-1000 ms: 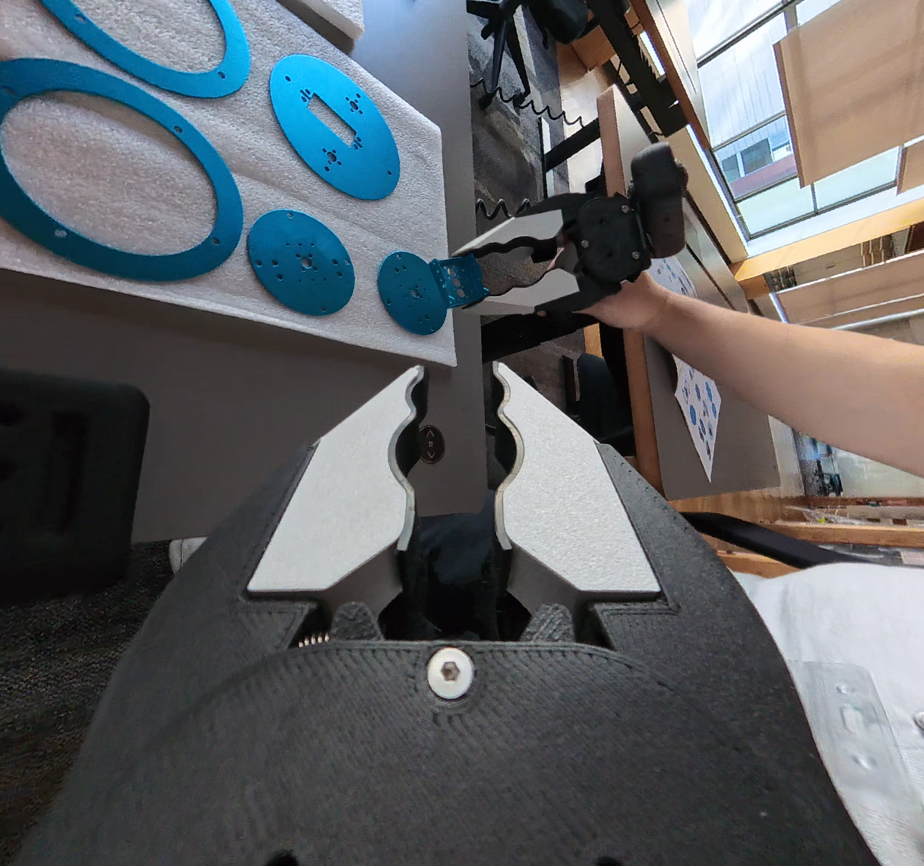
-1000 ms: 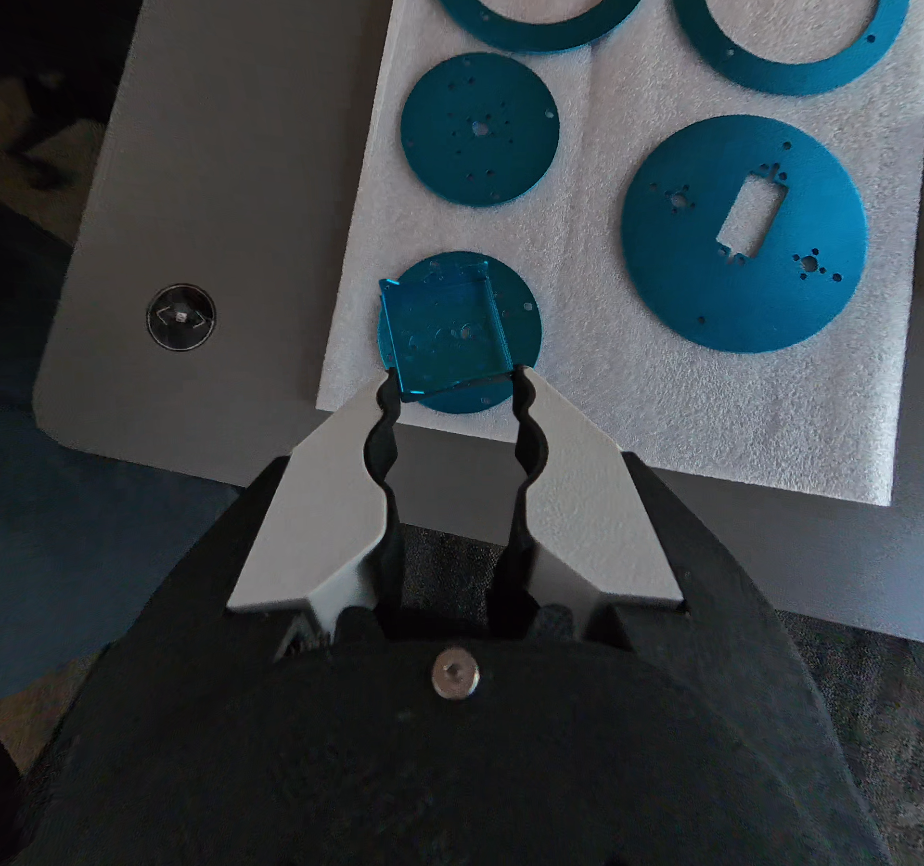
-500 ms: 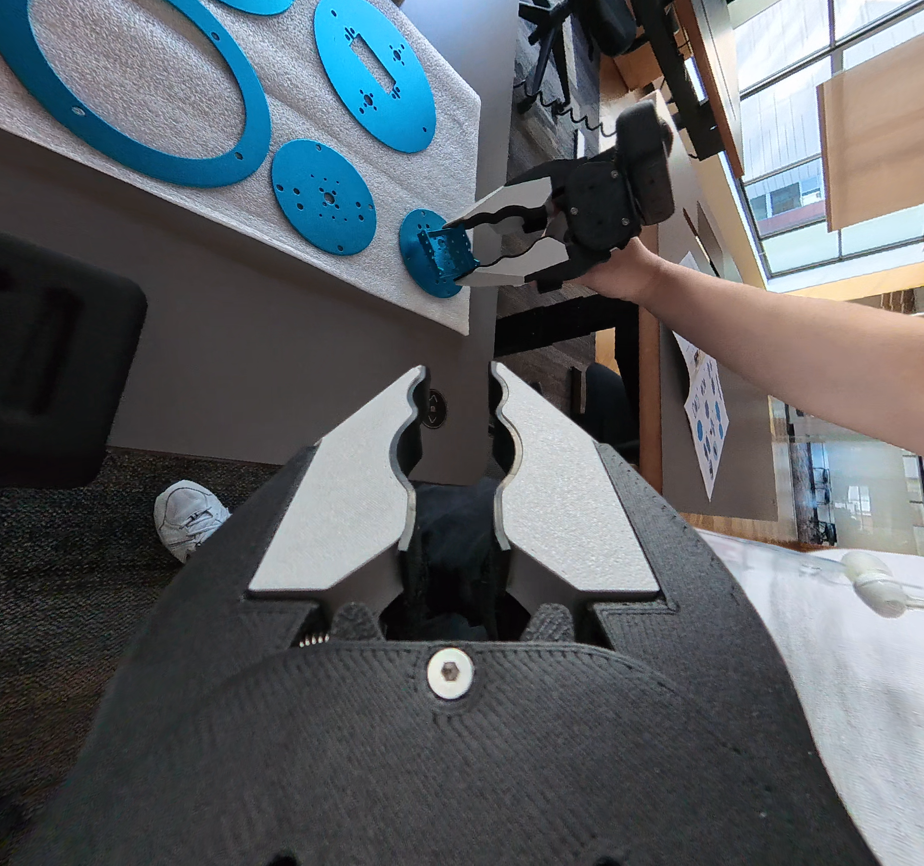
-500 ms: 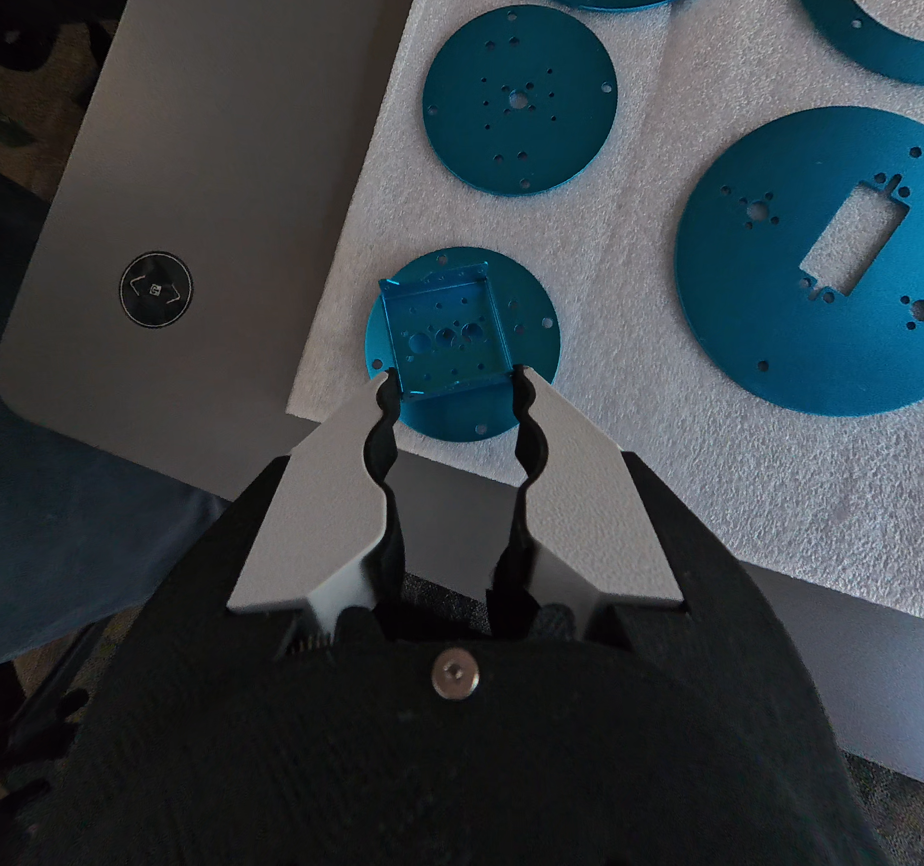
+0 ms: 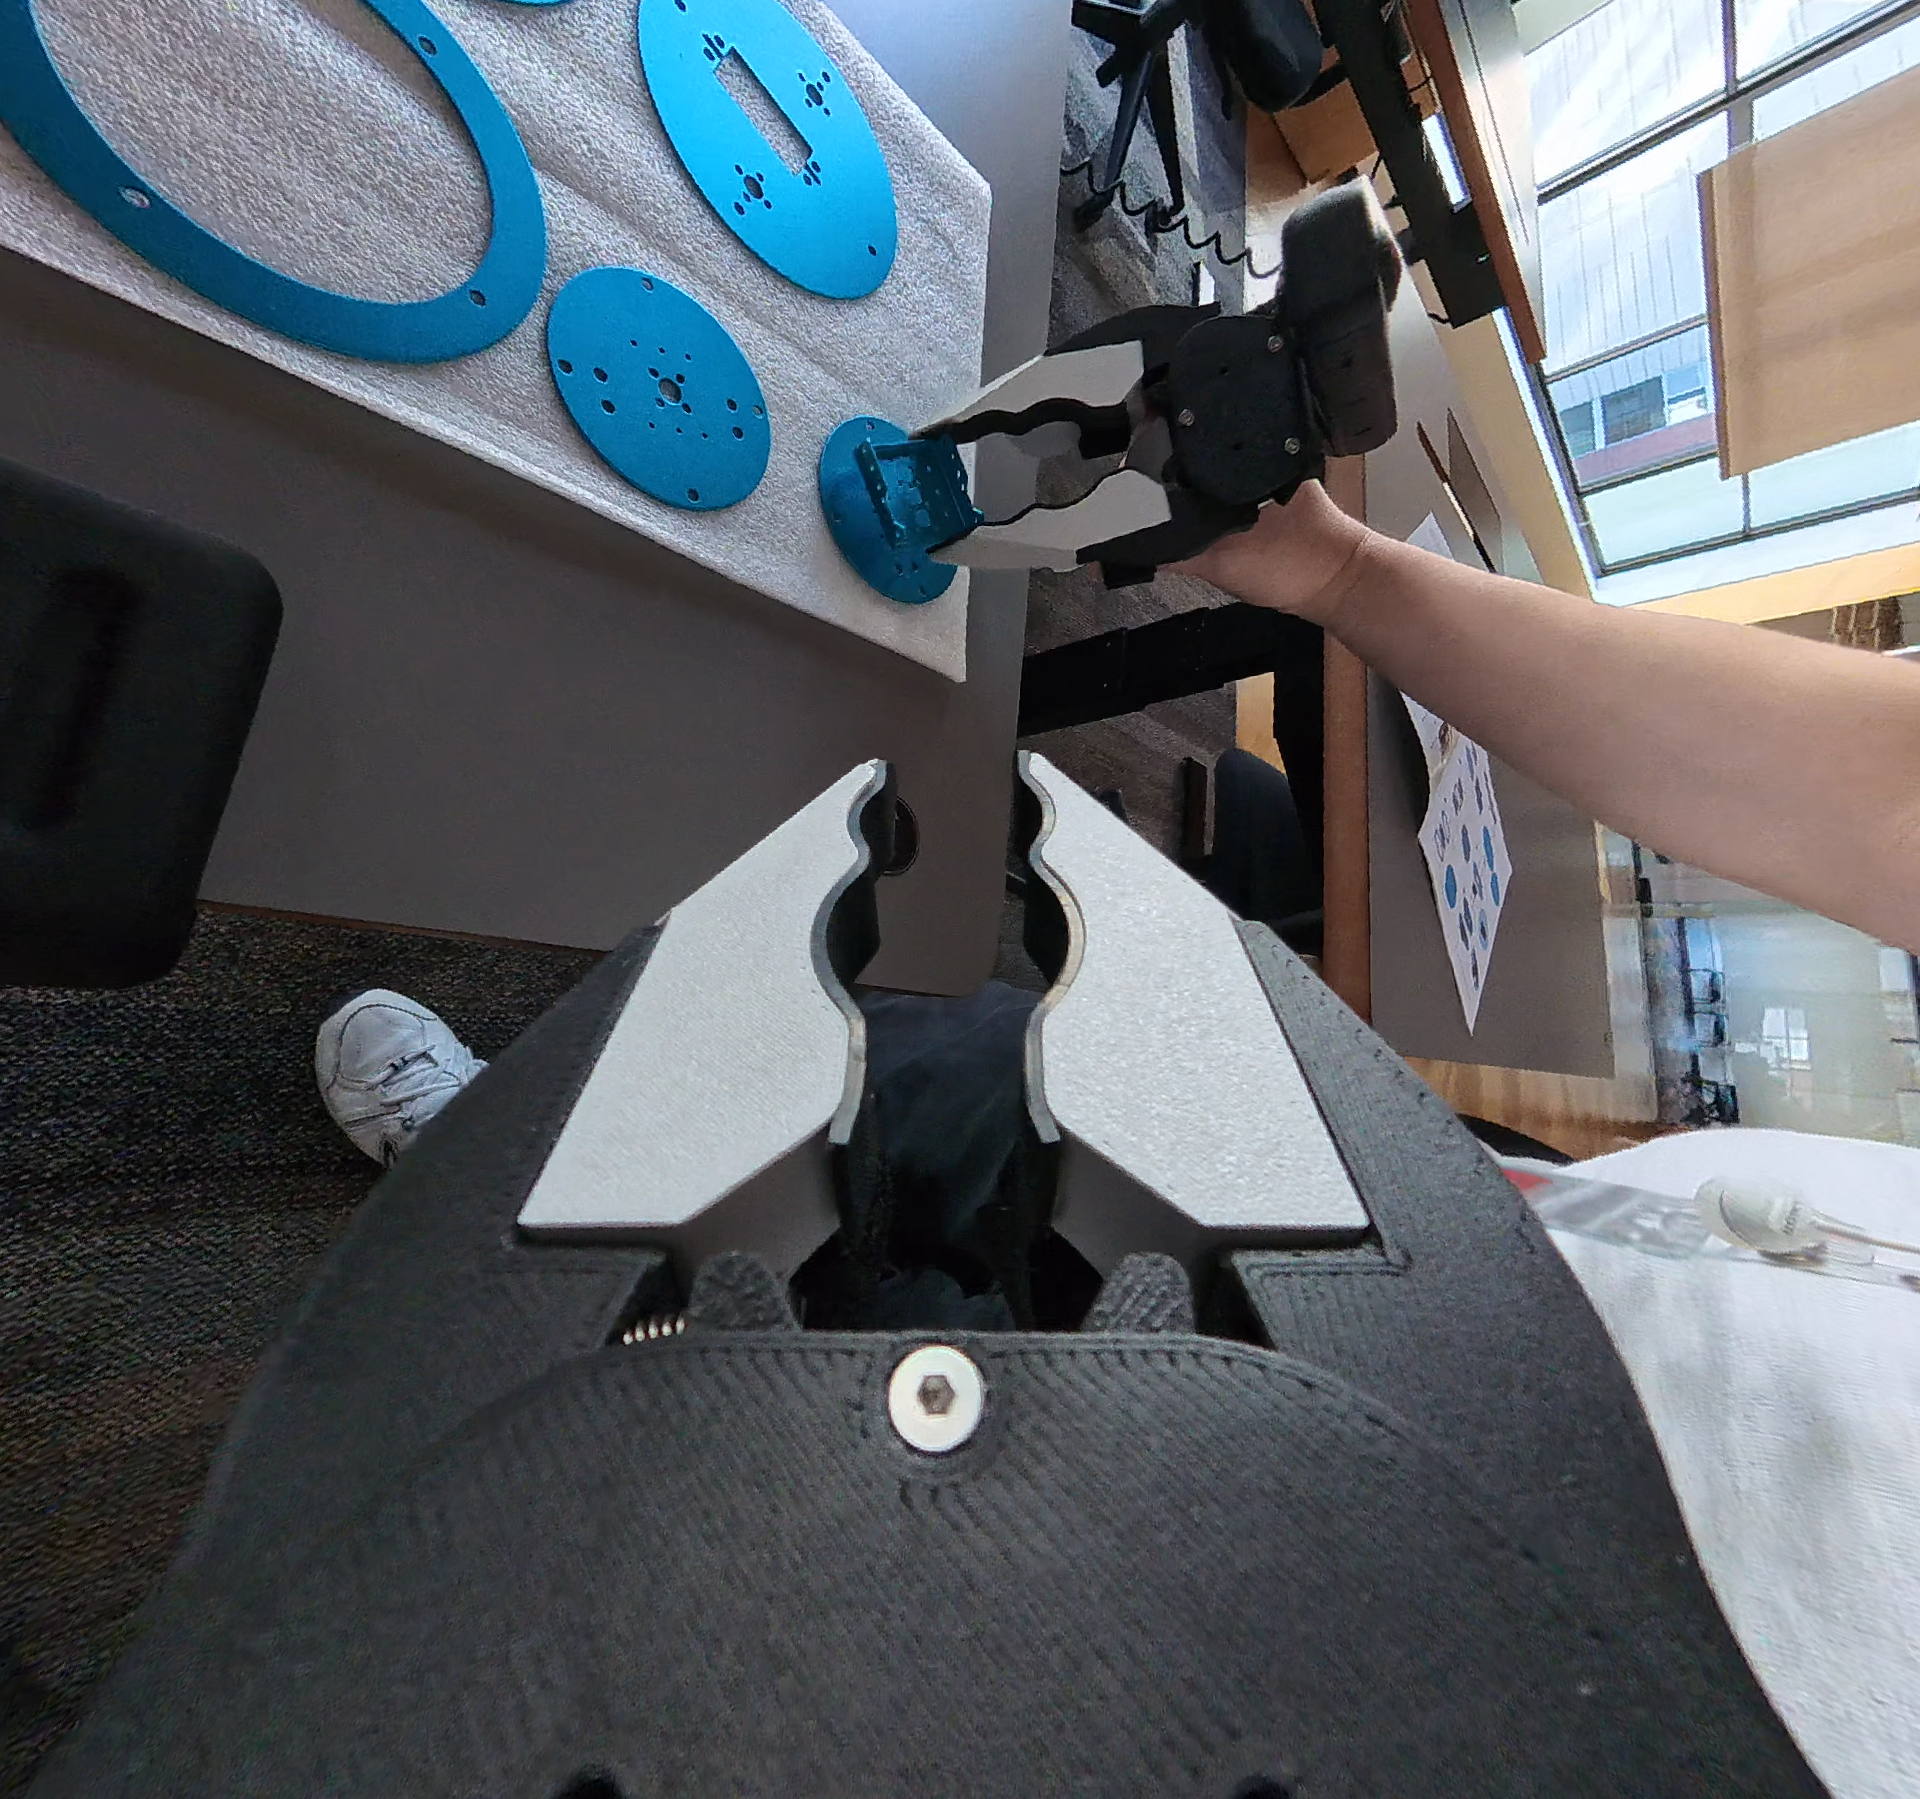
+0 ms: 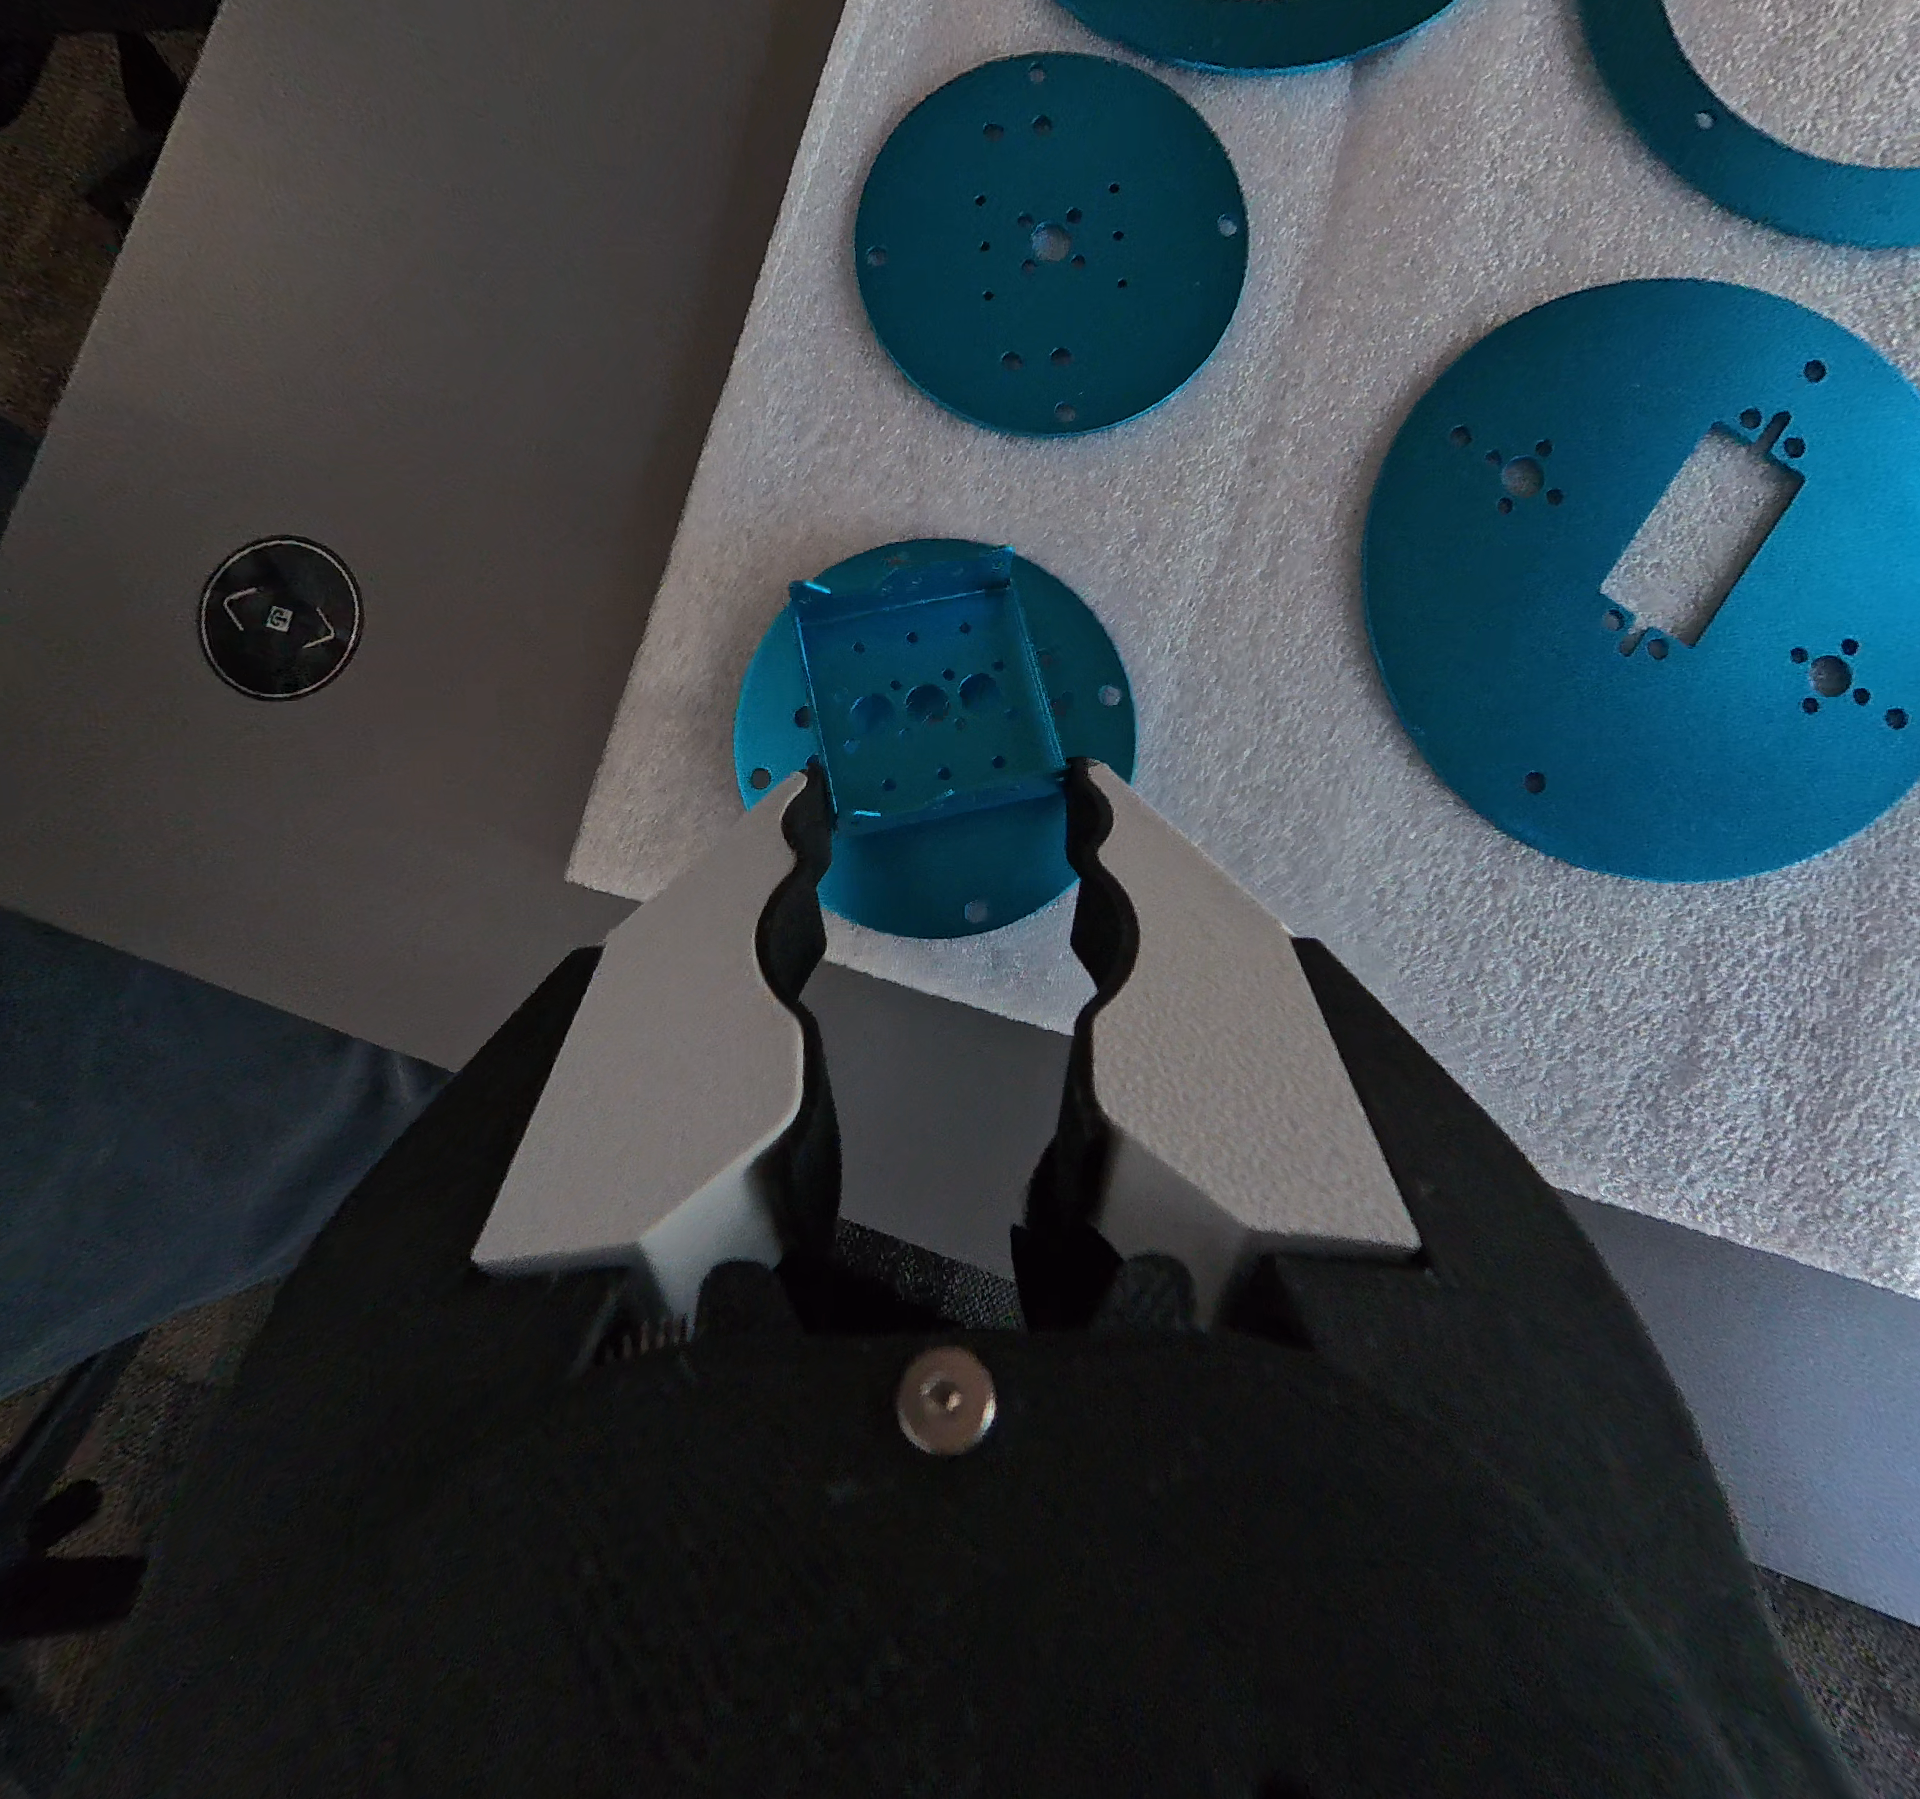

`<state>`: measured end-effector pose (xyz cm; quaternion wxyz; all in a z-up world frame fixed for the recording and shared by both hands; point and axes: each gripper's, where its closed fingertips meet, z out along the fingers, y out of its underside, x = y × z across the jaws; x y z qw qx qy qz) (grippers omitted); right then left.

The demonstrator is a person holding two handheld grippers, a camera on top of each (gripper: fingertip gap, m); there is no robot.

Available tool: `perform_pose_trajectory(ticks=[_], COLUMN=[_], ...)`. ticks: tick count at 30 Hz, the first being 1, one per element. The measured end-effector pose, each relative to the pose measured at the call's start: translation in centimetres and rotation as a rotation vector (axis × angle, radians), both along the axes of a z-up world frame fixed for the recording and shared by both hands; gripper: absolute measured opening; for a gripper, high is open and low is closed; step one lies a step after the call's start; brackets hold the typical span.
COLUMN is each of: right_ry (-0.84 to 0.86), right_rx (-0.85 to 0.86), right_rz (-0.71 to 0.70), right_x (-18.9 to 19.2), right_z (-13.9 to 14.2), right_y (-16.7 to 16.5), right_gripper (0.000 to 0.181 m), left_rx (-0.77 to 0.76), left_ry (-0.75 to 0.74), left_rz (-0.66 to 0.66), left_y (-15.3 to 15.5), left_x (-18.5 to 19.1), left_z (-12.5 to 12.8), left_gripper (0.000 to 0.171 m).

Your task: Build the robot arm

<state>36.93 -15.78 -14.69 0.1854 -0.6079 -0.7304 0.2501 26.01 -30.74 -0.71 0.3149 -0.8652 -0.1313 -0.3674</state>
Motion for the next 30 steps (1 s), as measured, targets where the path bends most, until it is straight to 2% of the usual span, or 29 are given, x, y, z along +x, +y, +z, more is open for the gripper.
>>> perform_pose_trajectory(ticks=[2, 5, 8, 11, 13, 19, 23, 27, 30], right_ry=[0.037, 0.174, 0.214, 0.214, 0.241, 0.421, 0.518, 0.536, 0.607], right_rx=[-0.002, -0.158, -0.116, -0.065, -0.052, 0.028, 0.143, 0.260, 0.275], right_rz=[-0.055, -0.210, -0.240, -0.224, -0.224, -0.346, -0.468, -0.614, -0.744], right_x=[-0.1, -0.7, 0.2, 1.1, 1.1, 2.0, 7.2, 15.9, 22.6], right_z=[0.9, 4.2, 5.7, 6.4, 7.9, 15.9, 20.3, 22.5, 25.1], right_y=[1.2, 3.2, 4.7, 4.4, 3.7, 0.6, -1.5, -2.1, -1.6], right_gripper=[0.044, 0.044, 0.044, 0.045, 0.044, 0.045, 0.045, 0.045, 0.045], left_rx=[0.004, 0.010, 0.013, 0.018, 0.031, 0.128, 0.219, 0.306, 0.337], left_ry=[0.009, 0.005, 0.011, 0.013, 0.013, 0.014, 0.051, 0.113, 0.168], left_rz=[-0.003, 0.007, 0.011, 0.004, -0.008, -0.167, -0.266, -0.273, -0.268], left_y=[0.1, 0.2, 0.2, 0.4, 0.7, 4.0, 7.9, 11.5, 13.2], left_x=[-0.2, -0.5, -0.8, -0.8, -0.5, 3.5, 8.1, 13.2, 17.5], left_z=[0.1, 0.4, 0.4, 0.5, 0.8, 3.4, 6.0, 9.7, 11.6], left_gripper=[0.021, 0.020, 0.021, 0.021, 0.021, 0.021, 0.023, 0.026, 0.027])
